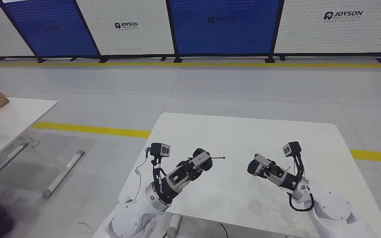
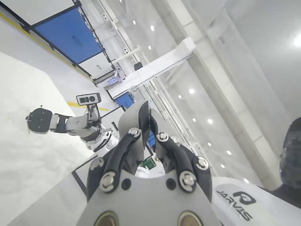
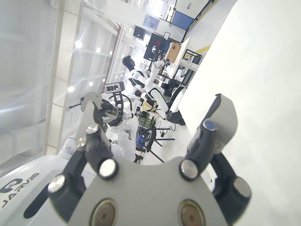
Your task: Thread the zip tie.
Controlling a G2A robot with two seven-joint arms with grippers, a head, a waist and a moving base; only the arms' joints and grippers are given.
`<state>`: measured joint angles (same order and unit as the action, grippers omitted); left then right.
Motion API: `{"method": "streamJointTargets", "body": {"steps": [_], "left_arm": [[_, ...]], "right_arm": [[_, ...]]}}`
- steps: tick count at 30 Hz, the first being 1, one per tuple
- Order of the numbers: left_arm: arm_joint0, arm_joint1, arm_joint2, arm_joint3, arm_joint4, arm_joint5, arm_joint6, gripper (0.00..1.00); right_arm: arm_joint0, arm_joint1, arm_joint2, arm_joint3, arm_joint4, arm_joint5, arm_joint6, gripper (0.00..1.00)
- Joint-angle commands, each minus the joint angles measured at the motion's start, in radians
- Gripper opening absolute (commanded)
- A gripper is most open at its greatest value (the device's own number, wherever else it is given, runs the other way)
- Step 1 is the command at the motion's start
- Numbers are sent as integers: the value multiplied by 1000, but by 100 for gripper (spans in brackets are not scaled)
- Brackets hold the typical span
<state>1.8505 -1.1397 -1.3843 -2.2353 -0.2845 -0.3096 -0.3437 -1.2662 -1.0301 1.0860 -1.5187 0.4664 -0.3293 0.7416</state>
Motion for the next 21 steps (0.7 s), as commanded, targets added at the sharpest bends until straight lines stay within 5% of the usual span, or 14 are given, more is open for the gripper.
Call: {"method": "streamJointTargets", "body": {"steps": [1, 8, 16, 21], "left_arm": [[7, 1, -2, -5, 12, 5, 1, 0], [-26, -1, 30, 40, 36, 60, 12, 0], [-153, -13, 120, 216, 120, 173, 70, 0], [-207, -21, 177, 332, 136, 197, 76, 0]], "right_arm": [[0, 0, 0, 0, 0, 0, 0, 100], [0, 0, 0, 0, 0, 0, 0, 100], [0, 0, 0, 0, 0, 0, 0, 100], [0, 0, 0, 0, 0, 0, 0, 100]]}}
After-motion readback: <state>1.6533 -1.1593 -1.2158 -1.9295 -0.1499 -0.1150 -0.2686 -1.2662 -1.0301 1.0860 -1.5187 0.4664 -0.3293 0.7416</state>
